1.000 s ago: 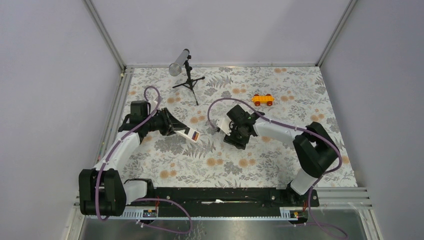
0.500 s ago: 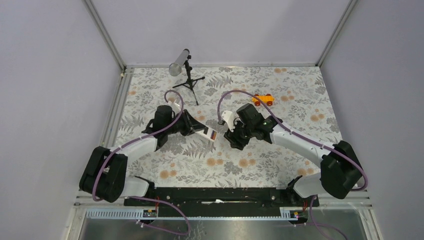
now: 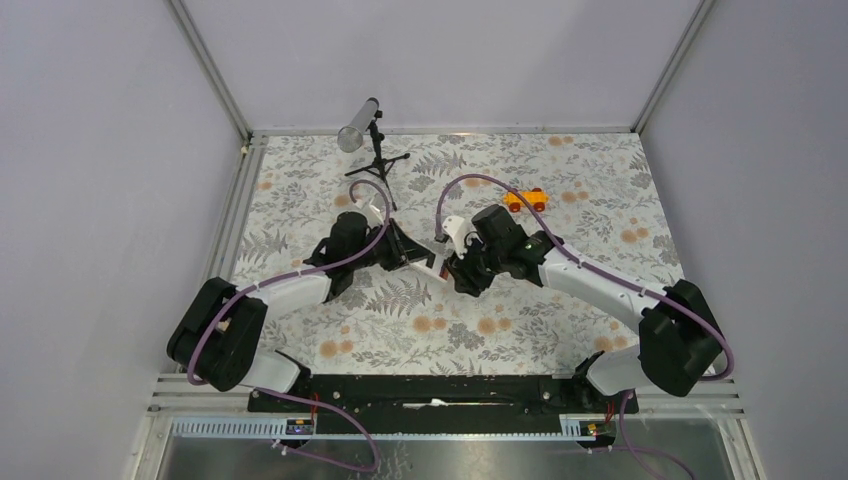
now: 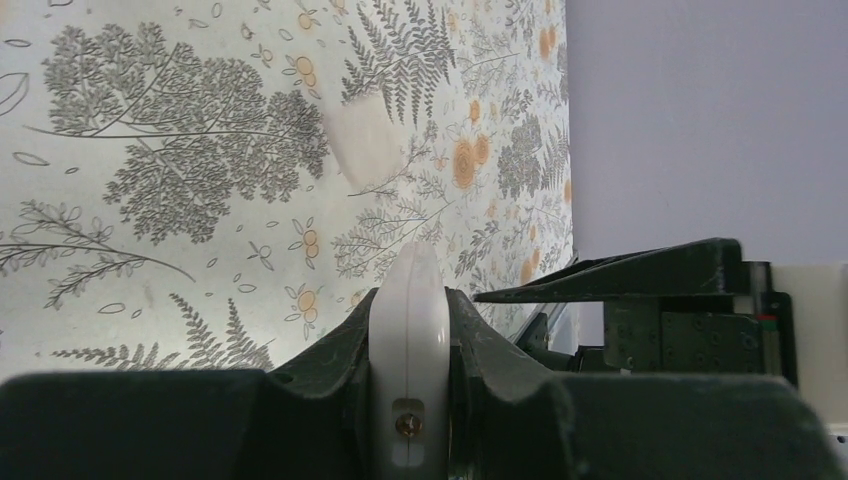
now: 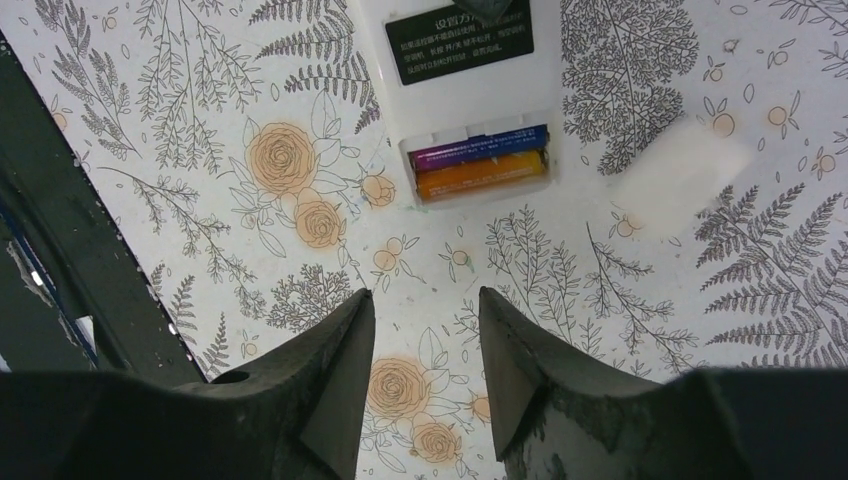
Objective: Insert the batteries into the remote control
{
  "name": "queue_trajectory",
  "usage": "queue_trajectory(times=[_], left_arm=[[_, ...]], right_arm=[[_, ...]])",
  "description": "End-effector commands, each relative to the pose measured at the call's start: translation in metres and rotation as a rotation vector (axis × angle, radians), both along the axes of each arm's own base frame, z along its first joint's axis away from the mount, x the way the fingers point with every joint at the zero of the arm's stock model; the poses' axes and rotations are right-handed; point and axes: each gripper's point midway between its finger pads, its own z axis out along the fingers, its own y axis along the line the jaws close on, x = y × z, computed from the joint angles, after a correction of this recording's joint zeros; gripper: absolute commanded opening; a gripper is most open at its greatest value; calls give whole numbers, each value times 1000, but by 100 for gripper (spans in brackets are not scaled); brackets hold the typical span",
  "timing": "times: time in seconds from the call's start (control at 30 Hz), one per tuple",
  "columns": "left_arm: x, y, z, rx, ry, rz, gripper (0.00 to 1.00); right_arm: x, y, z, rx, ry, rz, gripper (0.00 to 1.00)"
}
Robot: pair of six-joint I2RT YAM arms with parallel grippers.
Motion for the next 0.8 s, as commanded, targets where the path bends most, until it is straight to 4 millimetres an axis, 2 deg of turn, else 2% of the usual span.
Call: queue_trajectory(times=[0.0,0.13,0.23,0.3,0.33,0.4,0.47,0.53,0.57,0.77], left_arm=[[14,-15,35,-49,-91,-2,0],[11,-17,31,-32,-62,0,0],[20,-4,27,35,-74,72,0],[26,11,19,126,-69,130,0],[28,18,17,151,-67,151,0],[31,31,15,169,-59,178,0],[33,43,12,175,-42,200,0],[33,51,11,170,-38,217,0],[31,55,11,171,-37,223,0],[27,75,16,202,-41,248,0]], right_arm=[[10,13,12,40,-25,1,49],[15,13,9,16,-32,-16,49],[27,8,11,-8,-46,-106,52],[46,4,18,-8,-78,-251,61],[57,1,25,5,-87,-346,71],[79,-6,36,53,-34,-542,83],[103,-20,34,77,69,-725,85],[126,-42,17,12,154,-914,85],[136,-47,1,-39,200,-963,85],[196,-37,-43,-203,204,-1015,89]])
